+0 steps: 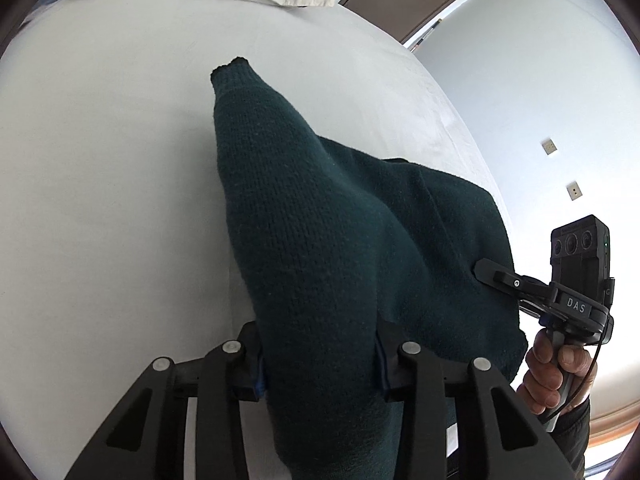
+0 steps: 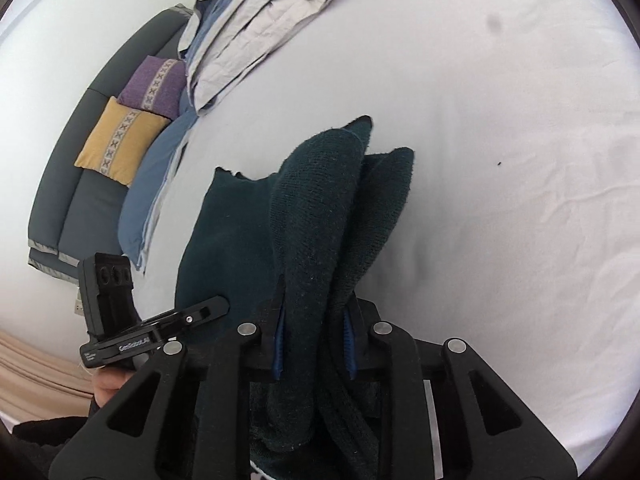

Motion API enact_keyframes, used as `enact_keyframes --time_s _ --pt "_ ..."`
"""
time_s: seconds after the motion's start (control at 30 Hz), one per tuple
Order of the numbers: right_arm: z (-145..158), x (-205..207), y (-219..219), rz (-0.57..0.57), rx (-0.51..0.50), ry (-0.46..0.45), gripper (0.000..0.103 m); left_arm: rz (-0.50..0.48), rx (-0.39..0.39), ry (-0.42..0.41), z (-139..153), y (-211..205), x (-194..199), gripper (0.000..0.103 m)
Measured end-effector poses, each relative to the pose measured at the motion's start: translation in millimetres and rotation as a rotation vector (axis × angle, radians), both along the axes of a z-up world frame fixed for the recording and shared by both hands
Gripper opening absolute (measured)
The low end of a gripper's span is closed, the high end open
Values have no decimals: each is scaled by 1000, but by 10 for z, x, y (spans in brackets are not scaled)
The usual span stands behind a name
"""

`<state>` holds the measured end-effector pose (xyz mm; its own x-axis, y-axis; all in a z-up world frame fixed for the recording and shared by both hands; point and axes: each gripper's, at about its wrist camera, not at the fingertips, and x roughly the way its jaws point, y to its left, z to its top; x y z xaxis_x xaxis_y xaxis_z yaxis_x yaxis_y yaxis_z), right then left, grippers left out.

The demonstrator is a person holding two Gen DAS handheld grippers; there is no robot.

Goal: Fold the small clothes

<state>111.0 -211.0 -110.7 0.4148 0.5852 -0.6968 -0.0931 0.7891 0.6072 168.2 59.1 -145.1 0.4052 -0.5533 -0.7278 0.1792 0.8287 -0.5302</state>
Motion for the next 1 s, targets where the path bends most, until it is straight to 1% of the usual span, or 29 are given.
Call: enact_keyframes --time_s 0.1,0.17,0.2,0.23,0.3,0.33,0.37,0.4,0.43,0.47,0.5,0.53,0.57,0.6,0.67,0.7,0.77,0.83,0.87,0.9,0.93,0.97,1.0 --pt "149 -178 137 7 54 -17 20 -30 25 -31 279 133 -128 41" --pt "185 -252 216 18 79 -33 20 -50 49 -40 367 197 -216 42" --pt "145 -267 245 17 76 -33 20 -61 62 -38 352 209 -246 42" --pt "110 -277 225 10 82 -17 20 -72 73 -32 285 231 -267 43" --pt "-171 -249 238 9 105 38 21 -71 95 2 24 262 -326 47" --pt "-356 -267 235 -3 80 78 24 -62 122 34 -158 270 -288 50" --pt "-553 -261 222 -47 13 132 25 -51 136 61 -328 289 -257 66" --pt "-688 -287 170 -78 23 150 33 -25 93 46 -421 373 -316 68" --pt "-701 -355 98 -110 99 118 34 -13 56 31 -424 426 -347 69" --pt "-661 -431 36 -146 120 105 37 -7 56 22 -397 446 -378 70" --pt "-597 -512 -22 -184 101 92 42 -5 79 12 -368 454 -408 72" --pt "-511 -598 -77 -227 66 75 44 4 112 0 -341 468 -431 77" --pt "-424 -680 -116 -265 39 60 44 26 150 -12 -300 480 -464 80" --pt "-336 -753 -132 -279 40 38 46 52 181 -28 -259 520 -541 80" --pt "-183 -905 -187 -243 107 5 46 133 237 -78 -106 544 -677 80" --pt "-106 -944 -124 -215 127 -10 46 166 259 -122 -14 530 -767 80" --pt "33 -923 -20 -176 96 -38 46 183 272 -202 126 463 -936 80" --pt "82 -771 47 -165 72 -37 46 157 284 -248 177 269 -1029 80" --pt "62 -651 72 -169 60 -24 46 137 309 -268 196 139 -1005 80" --pt "-15 -565 -51 -173 44 -2 46 120 339 -285 204 -25 -988 80" --pt "-84 -460 -90 -172 20 25 46 96 362 -291 190 -103 -1027 80" --pt "-163 -413 -134 -162 -4 37 46 65 374 -285 152 -314 -918 80" --pt "-235 -304 -84 -139 -31 46 46 40 385 -279 106 -382 -928 80"
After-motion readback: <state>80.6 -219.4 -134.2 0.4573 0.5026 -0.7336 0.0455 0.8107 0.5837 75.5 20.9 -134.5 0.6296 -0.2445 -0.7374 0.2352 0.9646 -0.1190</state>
